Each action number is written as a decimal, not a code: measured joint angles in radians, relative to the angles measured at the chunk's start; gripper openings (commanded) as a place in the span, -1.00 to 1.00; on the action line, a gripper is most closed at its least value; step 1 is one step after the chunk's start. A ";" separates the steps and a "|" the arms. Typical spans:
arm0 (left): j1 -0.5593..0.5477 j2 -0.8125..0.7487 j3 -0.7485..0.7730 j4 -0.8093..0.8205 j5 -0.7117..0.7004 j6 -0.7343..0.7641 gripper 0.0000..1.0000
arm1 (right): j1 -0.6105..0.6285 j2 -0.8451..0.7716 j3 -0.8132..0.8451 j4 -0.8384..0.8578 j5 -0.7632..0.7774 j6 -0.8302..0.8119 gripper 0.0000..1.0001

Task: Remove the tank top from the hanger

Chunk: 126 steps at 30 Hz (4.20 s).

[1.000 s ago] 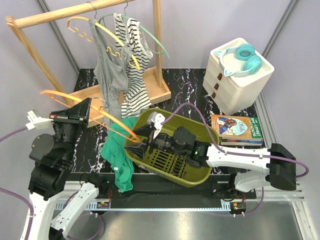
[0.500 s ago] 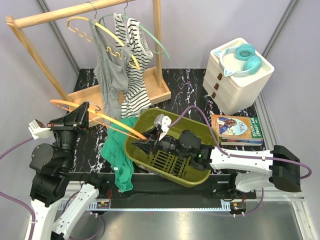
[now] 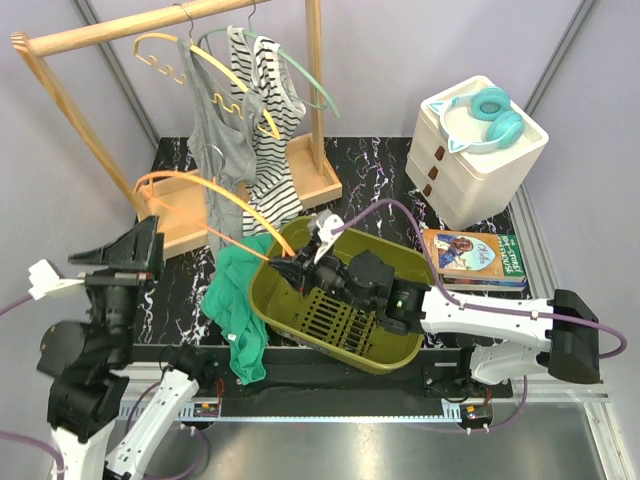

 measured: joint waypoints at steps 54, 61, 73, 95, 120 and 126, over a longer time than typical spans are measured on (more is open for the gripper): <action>0.000 -0.259 -0.040 -0.449 0.058 0.550 0.96 | -0.287 1.217 1.876 -0.594 -0.153 -0.013 -1.00; 0.000 -0.249 -0.040 -0.449 0.083 0.563 0.98 | -0.287 1.244 1.881 -0.549 -0.162 0.001 -0.42; 0.000 -0.061 -0.092 -0.463 0.152 0.544 0.98 | -0.258 1.064 1.579 -0.648 -0.132 0.060 0.87; 0.069 0.589 -0.291 -0.547 0.122 0.122 0.98 | -0.187 -0.123 0.359 -0.600 0.053 0.171 0.99; 0.237 0.365 -0.415 -0.463 0.200 0.060 -1.00 | -0.185 -0.510 0.038 -0.627 0.095 0.265 0.99; 0.238 0.119 -0.059 -0.457 0.155 0.263 -1.00 | -0.185 -0.498 0.039 -0.631 0.112 0.254 0.99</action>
